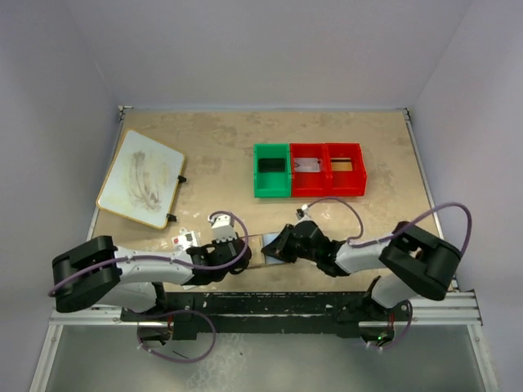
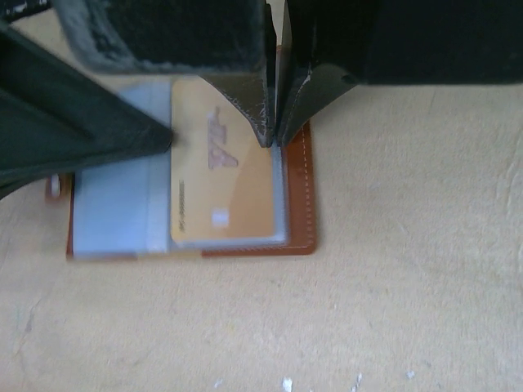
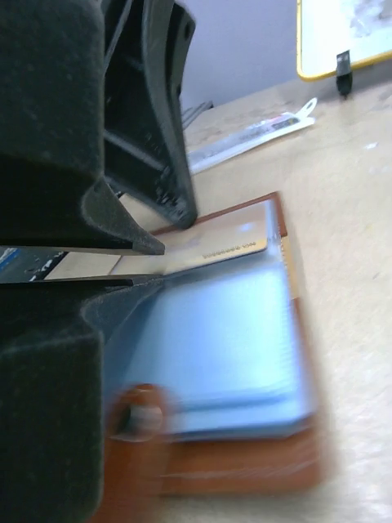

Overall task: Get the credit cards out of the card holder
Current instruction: Remove the credit card from the card holder.

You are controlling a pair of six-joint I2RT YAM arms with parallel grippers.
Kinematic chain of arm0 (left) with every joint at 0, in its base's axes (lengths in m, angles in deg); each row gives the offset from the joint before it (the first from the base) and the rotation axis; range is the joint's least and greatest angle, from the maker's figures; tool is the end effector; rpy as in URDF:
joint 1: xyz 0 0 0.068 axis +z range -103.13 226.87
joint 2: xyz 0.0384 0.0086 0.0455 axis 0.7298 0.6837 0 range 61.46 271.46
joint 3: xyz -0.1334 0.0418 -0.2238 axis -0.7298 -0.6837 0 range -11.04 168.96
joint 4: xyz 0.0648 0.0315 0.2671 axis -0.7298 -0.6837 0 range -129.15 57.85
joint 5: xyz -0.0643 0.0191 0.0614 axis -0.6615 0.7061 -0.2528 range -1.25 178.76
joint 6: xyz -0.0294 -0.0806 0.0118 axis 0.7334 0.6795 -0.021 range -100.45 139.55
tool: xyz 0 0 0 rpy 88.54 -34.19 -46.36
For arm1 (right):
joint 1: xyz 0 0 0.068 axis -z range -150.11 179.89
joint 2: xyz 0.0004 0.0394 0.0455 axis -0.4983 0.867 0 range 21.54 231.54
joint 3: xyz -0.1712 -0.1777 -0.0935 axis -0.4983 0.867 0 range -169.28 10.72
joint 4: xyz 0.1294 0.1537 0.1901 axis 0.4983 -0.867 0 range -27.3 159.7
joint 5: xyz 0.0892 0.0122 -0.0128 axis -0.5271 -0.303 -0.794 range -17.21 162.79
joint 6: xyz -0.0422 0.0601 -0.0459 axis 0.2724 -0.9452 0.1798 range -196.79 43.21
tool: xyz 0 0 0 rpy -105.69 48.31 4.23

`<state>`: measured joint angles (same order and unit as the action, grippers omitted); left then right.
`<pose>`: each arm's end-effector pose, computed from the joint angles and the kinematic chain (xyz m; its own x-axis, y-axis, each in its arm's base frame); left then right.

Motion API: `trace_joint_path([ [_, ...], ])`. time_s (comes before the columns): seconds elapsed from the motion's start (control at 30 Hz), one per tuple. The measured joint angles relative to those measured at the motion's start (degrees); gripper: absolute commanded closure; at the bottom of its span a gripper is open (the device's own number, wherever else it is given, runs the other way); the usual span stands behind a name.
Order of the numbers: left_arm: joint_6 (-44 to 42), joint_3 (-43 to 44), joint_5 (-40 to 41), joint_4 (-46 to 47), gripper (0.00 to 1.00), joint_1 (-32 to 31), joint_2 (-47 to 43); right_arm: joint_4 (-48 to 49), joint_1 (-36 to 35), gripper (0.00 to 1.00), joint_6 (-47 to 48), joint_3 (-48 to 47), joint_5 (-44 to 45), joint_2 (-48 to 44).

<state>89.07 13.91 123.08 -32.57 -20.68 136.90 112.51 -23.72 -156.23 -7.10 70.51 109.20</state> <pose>0.1373 -0.2191 0.0902 -0.6916 -0.3522 -0.6306 -0.0581 0.8974 -0.4374 0.1695 0.2353 0.0753 -0.8609 0.4875 -0.1455 0.1137 0.4631 0.8790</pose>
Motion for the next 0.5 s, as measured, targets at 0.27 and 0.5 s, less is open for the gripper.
trace_joint_path([
  [0.27, 0.94, -1.14, -0.96, -8.24, 0.93, -0.74, -8.26, -21.18, 0.15, 0.91, 12.24, -7.91, 6.14, -11.08],
  [0.5, 1.92, -1.29, -0.11, -11.82, 0.92, -0.74, -11.76, -26.71, -0.09, 1.0, 20.76, -17.62, 6.21, -2.78],
])
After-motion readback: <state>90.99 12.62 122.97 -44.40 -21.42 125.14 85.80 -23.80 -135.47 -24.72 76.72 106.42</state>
